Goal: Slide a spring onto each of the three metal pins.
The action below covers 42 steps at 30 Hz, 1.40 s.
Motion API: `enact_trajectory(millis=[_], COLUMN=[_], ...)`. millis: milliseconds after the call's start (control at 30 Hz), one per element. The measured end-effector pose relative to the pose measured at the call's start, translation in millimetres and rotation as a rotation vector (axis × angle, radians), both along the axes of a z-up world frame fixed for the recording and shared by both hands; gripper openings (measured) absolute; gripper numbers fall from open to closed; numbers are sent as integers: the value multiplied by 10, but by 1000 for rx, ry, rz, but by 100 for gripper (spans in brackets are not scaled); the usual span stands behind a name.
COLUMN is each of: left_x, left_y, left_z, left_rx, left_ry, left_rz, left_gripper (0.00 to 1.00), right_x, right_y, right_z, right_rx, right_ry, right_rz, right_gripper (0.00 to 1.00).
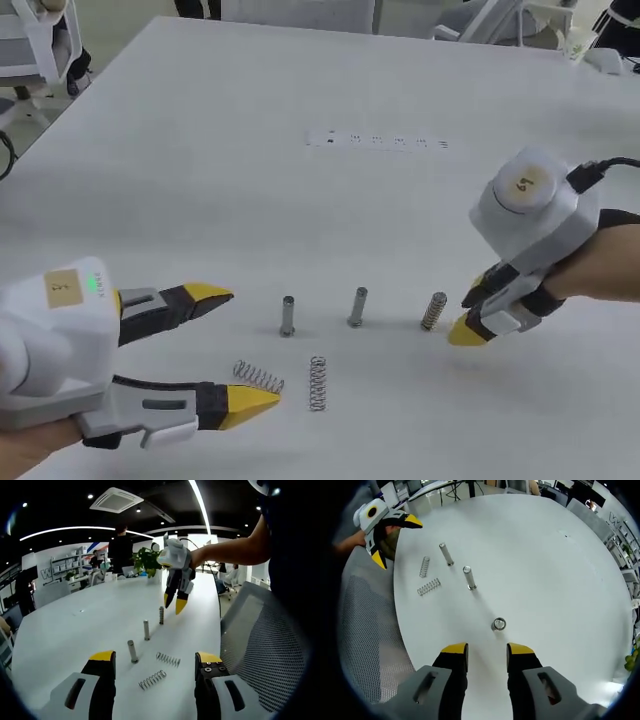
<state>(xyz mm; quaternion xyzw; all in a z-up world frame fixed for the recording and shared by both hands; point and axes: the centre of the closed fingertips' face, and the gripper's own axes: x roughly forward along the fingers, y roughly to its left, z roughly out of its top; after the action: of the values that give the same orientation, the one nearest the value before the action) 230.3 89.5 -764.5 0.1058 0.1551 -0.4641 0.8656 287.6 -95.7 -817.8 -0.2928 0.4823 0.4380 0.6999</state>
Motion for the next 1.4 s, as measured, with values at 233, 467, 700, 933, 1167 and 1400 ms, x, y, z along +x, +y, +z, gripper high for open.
enact_trajectory(millis=[233, 467, 700, 933, 1167, 1400], left_x=[-17, -32, -41, -26, -20, -24], left_y=[-8, -2, -9, -27, -15, -6], left_z=[4, 21, 16, 44, 53, 44], left_rx=[2, -1, 0, -3, -2, -7], left_ry=[0, -2, -1, -6, -8, -8], left_rz=[-4, -3, -4, -5, -3, 3], left_gripper=[60, 59, 59, 59, 59, 58], right_x=[-149, -290, -448, -549, -595, -619], right_y=[49, 155, 402, 689, 942, 1094], right_z=[21, 33, 46, 26, -29, -112], right_rx=[19, 55, 99, 117, 126, 131], right_ry=[8, 16, 34, 49, 58, 76], right_rz=[-1, 5, 41, 94, 133, 102], right_gripper=[29, 28, 28, 29, 30, 35])
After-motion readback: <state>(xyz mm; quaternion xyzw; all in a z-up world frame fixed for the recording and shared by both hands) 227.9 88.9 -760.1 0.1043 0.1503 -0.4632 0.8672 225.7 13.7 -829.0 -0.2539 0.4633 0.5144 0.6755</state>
